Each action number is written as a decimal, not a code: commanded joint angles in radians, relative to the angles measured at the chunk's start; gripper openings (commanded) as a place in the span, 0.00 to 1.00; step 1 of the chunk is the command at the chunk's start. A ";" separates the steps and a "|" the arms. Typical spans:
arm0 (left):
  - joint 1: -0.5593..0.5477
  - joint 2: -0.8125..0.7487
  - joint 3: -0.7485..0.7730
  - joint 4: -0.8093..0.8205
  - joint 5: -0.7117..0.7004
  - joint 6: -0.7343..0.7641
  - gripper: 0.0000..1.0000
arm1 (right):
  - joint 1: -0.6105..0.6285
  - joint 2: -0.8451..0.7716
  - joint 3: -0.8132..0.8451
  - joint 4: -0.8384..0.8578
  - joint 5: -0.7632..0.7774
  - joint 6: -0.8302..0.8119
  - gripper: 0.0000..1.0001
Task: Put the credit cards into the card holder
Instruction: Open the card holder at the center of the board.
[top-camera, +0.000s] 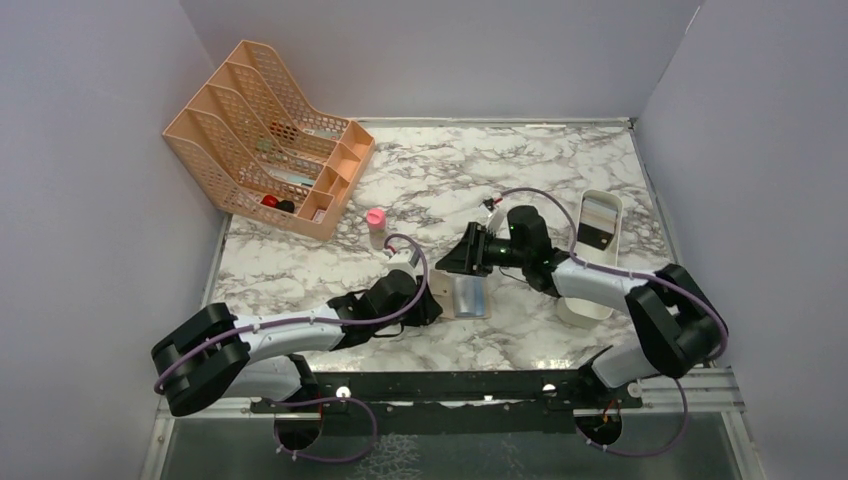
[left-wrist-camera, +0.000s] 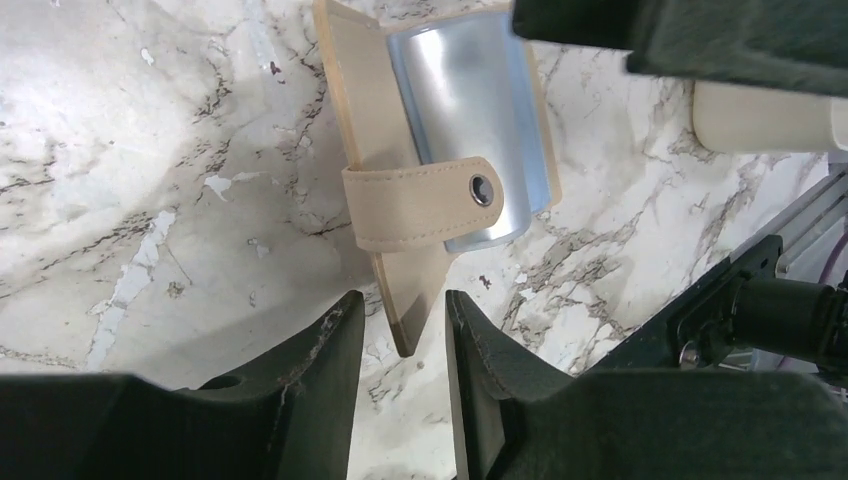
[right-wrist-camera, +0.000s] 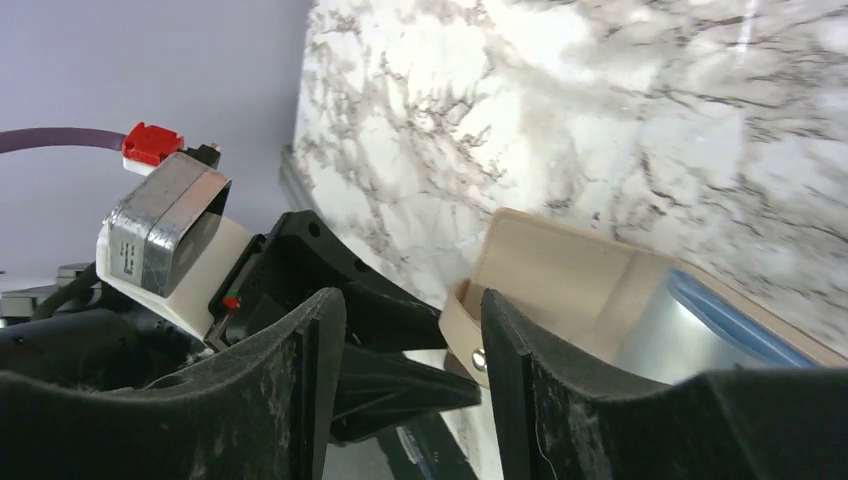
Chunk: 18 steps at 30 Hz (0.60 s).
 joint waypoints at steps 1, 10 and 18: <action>0.002 -0.023 0.000 -0.008 -0.020 0.004 0.38 | 0.006 -0.102 0.000 -0.322 0.179 -0.147 0.59; 0.002 -0.051 -0.022 0.005 -0.022 -0.001 0.15 | 0.006 -0.208 -0.062 -0.458 0.325 -0.202 0.62; 0.002 -0.047 -0.038 0.029 -0.018 -0.021 0.00 | 0.006 -0.154 -0.109 -0.411 0.316 -0.187 0.62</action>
